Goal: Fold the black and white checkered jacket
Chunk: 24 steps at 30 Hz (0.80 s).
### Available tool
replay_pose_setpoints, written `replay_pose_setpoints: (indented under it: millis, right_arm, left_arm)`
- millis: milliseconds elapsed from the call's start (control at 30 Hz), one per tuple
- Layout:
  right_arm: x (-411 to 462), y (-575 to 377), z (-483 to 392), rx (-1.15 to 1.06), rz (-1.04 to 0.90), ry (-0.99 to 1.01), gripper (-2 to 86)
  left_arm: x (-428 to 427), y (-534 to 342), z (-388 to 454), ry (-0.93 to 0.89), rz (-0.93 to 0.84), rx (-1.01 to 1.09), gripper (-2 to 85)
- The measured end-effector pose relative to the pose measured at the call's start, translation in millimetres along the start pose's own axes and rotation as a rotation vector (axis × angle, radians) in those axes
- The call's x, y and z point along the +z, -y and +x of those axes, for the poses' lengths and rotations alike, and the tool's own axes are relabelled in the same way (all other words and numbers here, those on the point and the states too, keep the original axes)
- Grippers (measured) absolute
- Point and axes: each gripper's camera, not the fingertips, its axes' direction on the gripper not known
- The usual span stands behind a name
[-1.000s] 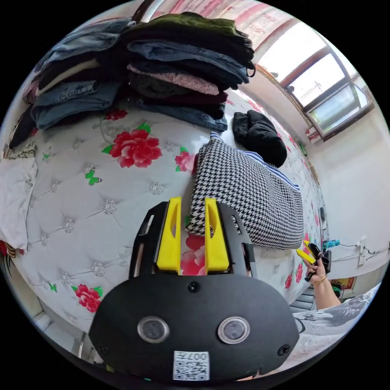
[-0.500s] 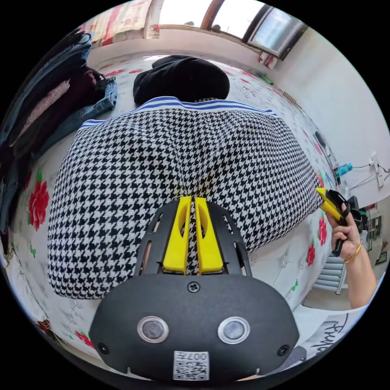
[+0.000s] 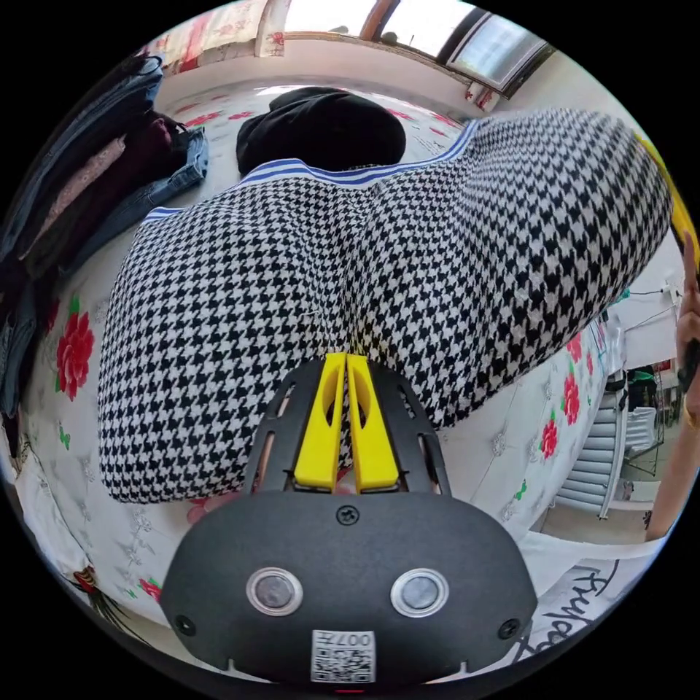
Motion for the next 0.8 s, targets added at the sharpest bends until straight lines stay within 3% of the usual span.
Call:
replay_pose_setpoints:
  millis: [167,300,367,400,433,467,533,667,800]
  right_arm:
    - [145.3,2.2,-151.5,-0.5,-0.274,0.155,1.8]
    - [296.9,-46.3,-179.1,-0.546,-0.533,0.25,2.7]
    - [424.1,-109.3,-148.2,-0.455,-0.858,0.174,3.3]
    - [445.9,-123.5,-136.1,-0.41,-0.919,0.198,3.4]
    - [455.4,-128.1,-117.0,-0.287,-0.844,0.405,3.5]
    - [462.6,-125.7,-104.8,-0.144,-0.828,0.462,3.7]
    - [457.9,-120.2,-109.4,-0.13,-0.793,0.509,4.0]
    - [394.5,-89.8,-115.0,-0.282,-0.551,0.395,3.9]
    - [370.0,-91.3,-85.4,-0.299,-0.543,0.237,3.1]
  left_arm:
    - [-40.3,-68.5,-39.1,-0.053,0.116,-0.011,-0.9]
    - [-65.7,-158.4,-92.2,-0.082,0.146,-0.178,-0.4]
    - [-67.9,-192.1,-116.4,-0.071,0.128,-0.266,0.5]
    - [-67.1,-209.9,-133.7,-0.069,0.107,-0.334,1.7]
    - [-67.4,-223.3,-150.7,-0.069,0.087,-0.403,3.4]
    - [-68.9,-228.5,-158.7,-0.071,0.088,-0.435,3.9]
    - [-78.2,-240.6,-184.1,-0.073,0.136,-0.497,5.4]
    - [-77.9,-226.8,-213.5,-0.055,0.174,-0.508,5.9]
    - [-46.1,-164.3,-219.5,-0.157,0.144,-0.425,4.2]
